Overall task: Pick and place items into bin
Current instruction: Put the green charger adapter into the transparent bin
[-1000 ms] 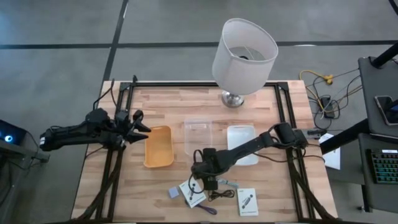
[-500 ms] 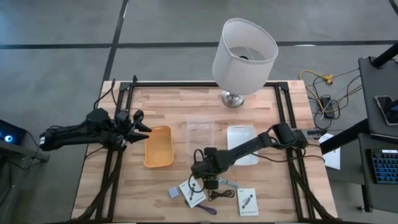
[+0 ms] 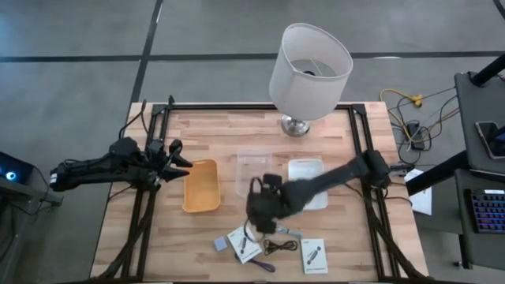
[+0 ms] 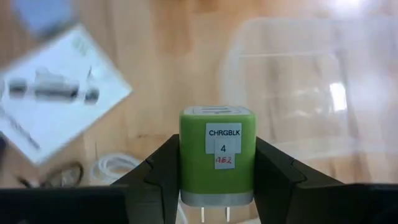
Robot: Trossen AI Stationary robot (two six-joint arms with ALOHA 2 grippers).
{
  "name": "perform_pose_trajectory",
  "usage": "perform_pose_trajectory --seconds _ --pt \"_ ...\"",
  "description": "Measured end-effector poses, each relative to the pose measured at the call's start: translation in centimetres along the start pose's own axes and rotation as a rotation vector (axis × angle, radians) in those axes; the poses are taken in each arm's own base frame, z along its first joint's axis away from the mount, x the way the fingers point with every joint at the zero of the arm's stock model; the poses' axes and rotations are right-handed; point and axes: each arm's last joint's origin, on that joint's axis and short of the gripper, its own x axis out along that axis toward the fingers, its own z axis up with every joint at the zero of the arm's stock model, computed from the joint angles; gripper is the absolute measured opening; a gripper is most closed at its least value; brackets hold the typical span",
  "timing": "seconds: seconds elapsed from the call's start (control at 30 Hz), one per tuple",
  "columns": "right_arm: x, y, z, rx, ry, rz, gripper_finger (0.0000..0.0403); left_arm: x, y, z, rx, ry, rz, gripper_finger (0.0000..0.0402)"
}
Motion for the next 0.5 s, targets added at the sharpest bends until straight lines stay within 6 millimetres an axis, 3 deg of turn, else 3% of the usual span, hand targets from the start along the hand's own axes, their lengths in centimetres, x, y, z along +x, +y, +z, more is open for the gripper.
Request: perform_pose_trajectory --seconds 0.07,0.2,0.27,0.37,0.5 --pt "0.7 -2.2 1.5 0.084 -0.003 -0.002 0.0133 0.1 0.1 0.0 -0.001 0.001 0.008 0.0125" --pt "4.0 -6.3 4.8 0.147 -0.044 0.081 0.0133 0.1 0.2 0.0 -0.002 -0.006 0.039 0.0125" --pt "5.8 -7.9 5.1 0.141 0.035 0.149 0.0133 0.2 0.3 -0.1 -0.005 -0.001 0.048 0.0125" --pt "8.3 -9.1 4.1 0.064 0.156 0.107 0.0140 0.2 0.3 -0.1 -0.005 -0.002 0.048 0.0125" --pt "8.6 -8.9 4.6 0.017 0.079 0.113 0.0214 0.2 0.3 -0.1 -0.005 -0.002 0.047 0.0125"
